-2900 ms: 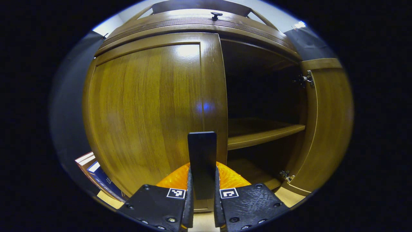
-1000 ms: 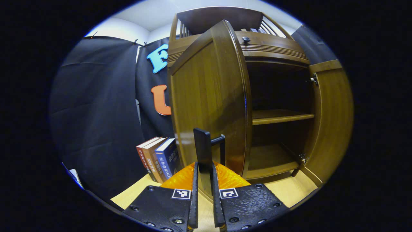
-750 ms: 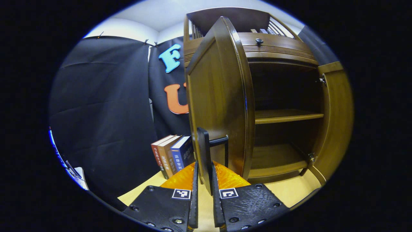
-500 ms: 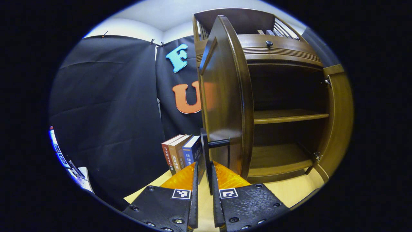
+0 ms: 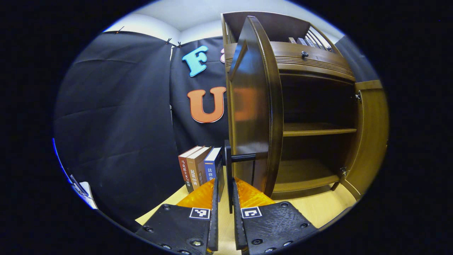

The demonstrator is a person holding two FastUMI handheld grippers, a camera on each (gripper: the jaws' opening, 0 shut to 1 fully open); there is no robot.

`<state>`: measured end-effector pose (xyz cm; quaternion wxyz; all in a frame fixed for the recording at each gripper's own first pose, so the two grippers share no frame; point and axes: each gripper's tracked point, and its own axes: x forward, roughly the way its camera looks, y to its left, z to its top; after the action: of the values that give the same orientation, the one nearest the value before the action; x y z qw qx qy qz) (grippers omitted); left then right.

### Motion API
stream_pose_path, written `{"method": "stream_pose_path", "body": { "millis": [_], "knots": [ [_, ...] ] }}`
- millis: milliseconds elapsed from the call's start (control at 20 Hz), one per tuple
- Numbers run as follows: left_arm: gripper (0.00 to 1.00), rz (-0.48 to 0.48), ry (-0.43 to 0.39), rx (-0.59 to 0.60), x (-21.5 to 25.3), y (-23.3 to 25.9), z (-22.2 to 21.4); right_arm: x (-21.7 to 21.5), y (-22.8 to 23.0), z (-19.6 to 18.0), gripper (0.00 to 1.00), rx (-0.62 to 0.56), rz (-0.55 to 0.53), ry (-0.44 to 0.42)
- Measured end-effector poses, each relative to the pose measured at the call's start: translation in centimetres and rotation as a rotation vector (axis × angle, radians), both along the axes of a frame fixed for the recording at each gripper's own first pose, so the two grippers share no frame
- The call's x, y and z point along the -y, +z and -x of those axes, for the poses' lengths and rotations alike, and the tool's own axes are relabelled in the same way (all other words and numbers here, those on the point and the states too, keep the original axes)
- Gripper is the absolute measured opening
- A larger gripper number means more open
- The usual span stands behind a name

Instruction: Open the right door of the double-door shoe cabinet with the right hand, and open the left door with the left hand.

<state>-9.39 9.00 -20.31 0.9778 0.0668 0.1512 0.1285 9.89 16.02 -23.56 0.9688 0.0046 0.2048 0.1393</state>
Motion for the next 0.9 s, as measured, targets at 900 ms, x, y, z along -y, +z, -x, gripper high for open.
{"method": "stream_pose_path", "body": {
  "millis": [900],
  "knots": [
    [0.22,0.065,-0.025,0.001,-3.7,0.6,1.2,-2.4,-0.7,-1.3,0.90,-0.023,0.026,-0.021]
  ]
}}
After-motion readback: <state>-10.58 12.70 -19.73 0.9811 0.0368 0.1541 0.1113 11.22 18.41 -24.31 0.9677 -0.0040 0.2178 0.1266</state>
